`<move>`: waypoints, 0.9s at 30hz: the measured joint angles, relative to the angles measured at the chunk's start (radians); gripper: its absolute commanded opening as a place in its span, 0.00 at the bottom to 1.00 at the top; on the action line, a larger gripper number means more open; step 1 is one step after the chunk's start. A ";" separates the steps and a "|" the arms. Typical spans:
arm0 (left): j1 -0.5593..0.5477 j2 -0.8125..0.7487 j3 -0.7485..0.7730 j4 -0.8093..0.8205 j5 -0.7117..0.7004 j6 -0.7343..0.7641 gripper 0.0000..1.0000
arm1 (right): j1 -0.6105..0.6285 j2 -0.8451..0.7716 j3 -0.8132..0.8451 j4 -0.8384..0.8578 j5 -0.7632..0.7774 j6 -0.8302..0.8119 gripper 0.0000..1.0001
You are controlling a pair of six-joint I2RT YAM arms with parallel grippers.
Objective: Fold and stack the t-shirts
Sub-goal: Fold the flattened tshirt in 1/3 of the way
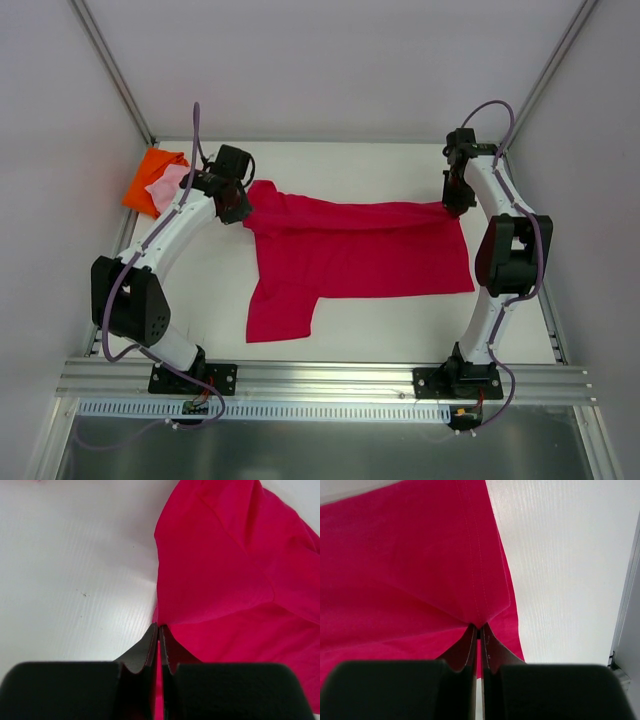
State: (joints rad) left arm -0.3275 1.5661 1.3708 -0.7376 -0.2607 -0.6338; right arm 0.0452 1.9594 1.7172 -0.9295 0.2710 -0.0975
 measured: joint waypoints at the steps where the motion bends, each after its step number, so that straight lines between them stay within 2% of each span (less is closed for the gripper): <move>1: 0.000 -0.002 -0.009 -0.002 0.002 -0.004 0.00 | 0.000 0.000 0.000 -0.003 0.000 0.000 0.01; 13: -0.034 -0.004 -0.068 -0.003 0.024 -0.035 0.00 | 0.000 0.000 0.017 -0.050 0.001 0.006 0.02; 14: -0.034 -0.004 -0.069 -0.004 0.026 -0.035 0.03 | 0.000 0.000 0.018 -0.053 0.001 0.006 0.12; 15: -0.039 -0.004 -0.071 -0.004 0.026 -0.035 0.12 | 0.000 0.000 0.019 -0.055 0.001 0.006 0.39; 16: -0.039 -0.004 -0.072 -0.003 0.027 -0.034 0.19 | 0.000 0.000 0.021 -0.057 0.000 0.011 0.51; 17: -0.039 -0.004 -0.072 -0.004 0.028 -0.034 0.36 | 0.000 0.000 0.022 -0.059 0.000 0.009 0.61; 18: -0.039 -0.004 -0.072 -0.003 0.029 -0.036 0.44 | 0.000 0.000 0.024 -0.061 0.000 0.004 0.73; 19: -0.039 -0.004 -0.072 -0.003 0.032 -0.035 0.56 | 0.000 0.000 0.024 -0.064 0.000 -0.003 0.77; 21: -0.039 -0.005 -0.072 -0.003 0.035 -0.036 0.63 | 0.000 0.001 0.026 -0.071 0.001 0.001 0.79; 27: -0.039 -0.044 -0.068 -0.002 0.032 -0.035 0.64 | 0.000 0.001 0.028 -0.077 0.000 0.000 0.79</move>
State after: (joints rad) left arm -0.3668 1.5219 1.3029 -0.7395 -0.2287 -0.6693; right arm 0.0452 1.9602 1.7451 -1.0069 0.2710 -0.0978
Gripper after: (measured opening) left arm 0.647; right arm 0.792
